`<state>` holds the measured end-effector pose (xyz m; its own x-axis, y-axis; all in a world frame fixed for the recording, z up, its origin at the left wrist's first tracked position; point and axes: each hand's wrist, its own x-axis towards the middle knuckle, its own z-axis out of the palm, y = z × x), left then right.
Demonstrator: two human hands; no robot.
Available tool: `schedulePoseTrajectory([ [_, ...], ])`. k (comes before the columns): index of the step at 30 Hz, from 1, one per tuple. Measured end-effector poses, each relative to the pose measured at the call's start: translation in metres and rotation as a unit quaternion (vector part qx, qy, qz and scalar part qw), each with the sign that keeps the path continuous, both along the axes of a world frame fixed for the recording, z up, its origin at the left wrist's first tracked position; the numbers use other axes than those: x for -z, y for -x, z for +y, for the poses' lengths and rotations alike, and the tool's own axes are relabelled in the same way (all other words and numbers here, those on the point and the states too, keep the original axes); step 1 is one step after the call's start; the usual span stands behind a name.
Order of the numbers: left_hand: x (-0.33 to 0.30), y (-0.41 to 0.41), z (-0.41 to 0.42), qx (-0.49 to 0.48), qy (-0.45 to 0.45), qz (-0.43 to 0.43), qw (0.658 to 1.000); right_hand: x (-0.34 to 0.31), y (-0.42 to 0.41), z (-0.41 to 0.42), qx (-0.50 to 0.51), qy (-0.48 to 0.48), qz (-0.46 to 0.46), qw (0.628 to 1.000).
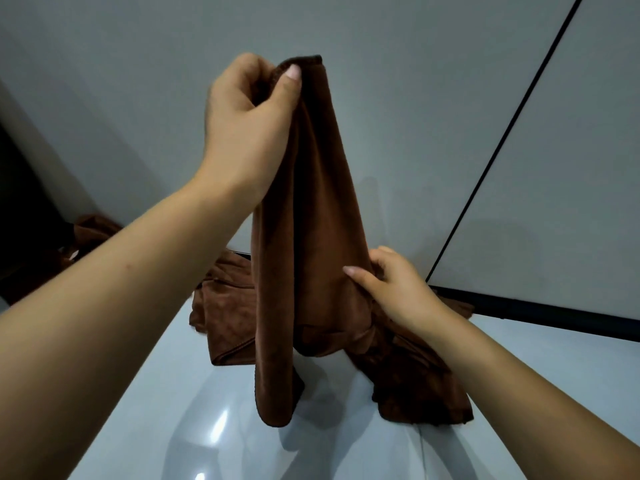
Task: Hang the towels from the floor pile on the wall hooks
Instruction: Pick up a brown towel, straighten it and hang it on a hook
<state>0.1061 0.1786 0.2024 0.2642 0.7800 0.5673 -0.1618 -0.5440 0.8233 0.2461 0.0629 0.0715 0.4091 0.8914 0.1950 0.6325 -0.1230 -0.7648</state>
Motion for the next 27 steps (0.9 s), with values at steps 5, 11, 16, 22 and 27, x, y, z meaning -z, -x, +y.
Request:
schedulePoseTrajectory([
  [5,-0.011,0.016,0.016,-0.033,0.031,-0.043,0.998,0.015,-0.011,-0.015,0.012,0.086,-0.099,0.991],
  [11,0.002,0.023,0.031,-0.087,0.092,-0.04,0.991,0.02,-0.029,-0.03,0.046,0.172,-0.109,0.978],
  [16,0.008,0.018,0.038,-0.102,0.124,-0.038,0.986,0.017,-0.031,-0.027,0.124,0.111,0.09,0.982],
  [22,0.022,0.026,0.054,-0.134,0.165,-0.033,0.976,-0.009,-0.034,-0.024,0.194,-0.047,0.371,0.907],
  [27,0.045,0.041,0.073,-0.201,0.225,-0.022,0.953,-0.031,-0.048,-0.028,0.219,-0.183,0.554,0.782],
])
